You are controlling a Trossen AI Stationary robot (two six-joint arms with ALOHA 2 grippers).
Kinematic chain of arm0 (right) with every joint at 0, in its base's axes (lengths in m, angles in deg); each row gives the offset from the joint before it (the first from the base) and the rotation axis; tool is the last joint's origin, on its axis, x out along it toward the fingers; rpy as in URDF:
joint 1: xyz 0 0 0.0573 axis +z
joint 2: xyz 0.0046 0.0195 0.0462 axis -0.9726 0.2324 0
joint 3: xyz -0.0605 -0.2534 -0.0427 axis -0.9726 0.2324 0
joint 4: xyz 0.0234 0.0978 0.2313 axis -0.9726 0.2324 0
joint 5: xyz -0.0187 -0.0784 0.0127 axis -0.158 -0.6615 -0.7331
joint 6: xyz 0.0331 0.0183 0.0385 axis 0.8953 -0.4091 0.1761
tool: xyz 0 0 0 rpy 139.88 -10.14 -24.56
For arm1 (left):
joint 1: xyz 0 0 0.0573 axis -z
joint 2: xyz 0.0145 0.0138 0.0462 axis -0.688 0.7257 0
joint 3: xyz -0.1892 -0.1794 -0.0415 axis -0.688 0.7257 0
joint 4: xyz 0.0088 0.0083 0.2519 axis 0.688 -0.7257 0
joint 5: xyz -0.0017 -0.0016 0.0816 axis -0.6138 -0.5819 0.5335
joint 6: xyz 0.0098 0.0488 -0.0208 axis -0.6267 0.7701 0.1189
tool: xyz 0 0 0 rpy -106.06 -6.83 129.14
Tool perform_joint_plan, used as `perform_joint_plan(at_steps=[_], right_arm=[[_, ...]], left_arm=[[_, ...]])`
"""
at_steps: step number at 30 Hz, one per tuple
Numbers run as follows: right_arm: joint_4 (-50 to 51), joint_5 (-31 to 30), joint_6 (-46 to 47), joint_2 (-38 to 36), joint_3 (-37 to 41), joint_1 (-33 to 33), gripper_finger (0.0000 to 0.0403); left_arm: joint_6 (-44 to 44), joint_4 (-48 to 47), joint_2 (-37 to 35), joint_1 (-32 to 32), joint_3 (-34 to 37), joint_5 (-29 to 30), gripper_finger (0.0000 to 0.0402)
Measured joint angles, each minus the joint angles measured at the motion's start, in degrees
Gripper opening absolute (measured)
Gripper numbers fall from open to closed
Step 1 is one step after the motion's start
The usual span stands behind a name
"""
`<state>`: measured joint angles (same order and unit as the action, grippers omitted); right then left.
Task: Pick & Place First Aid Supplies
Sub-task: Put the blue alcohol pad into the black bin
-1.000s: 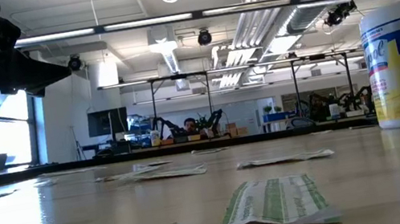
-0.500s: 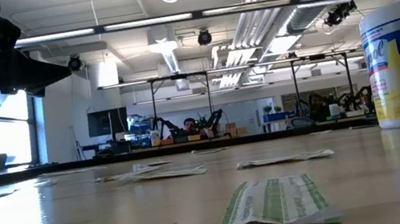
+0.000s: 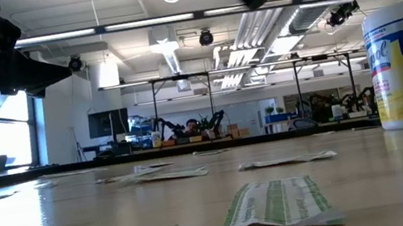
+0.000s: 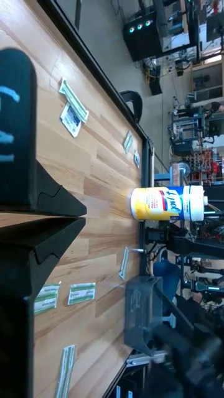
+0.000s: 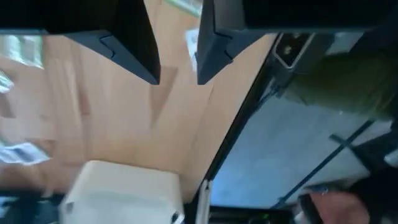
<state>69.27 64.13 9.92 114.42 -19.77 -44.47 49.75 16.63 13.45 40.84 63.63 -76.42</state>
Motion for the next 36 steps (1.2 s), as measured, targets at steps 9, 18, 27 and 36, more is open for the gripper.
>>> perform_joint_plan(at_steps=[9,18,27,36], right_arm=[[-0.07,15.61,-4.74,16.63,-11.14,-3.68,0.0121],[15.61,21.71,-8.03,26.82,-24.58,-4.84,0.0122],[30.51,17.47,-7.38,23.99,-25.27,-3.97,0.0121],[54.89,6.69,-3.35,17.67,-24.86,-2.3,0.0121]], left_arm=[[0.0,0.12,0.02,0.02,0.01,-0.02,0.0011],[-1.55,0.11,0.02,0.02,0.0,-0.43,0.0011],[-1.55,-0.04,0.0,0.02,0.0,-0.43,0.0012],[-1.62,-0.08,0.02,0.02,0.01,-0.45,0.0011]])
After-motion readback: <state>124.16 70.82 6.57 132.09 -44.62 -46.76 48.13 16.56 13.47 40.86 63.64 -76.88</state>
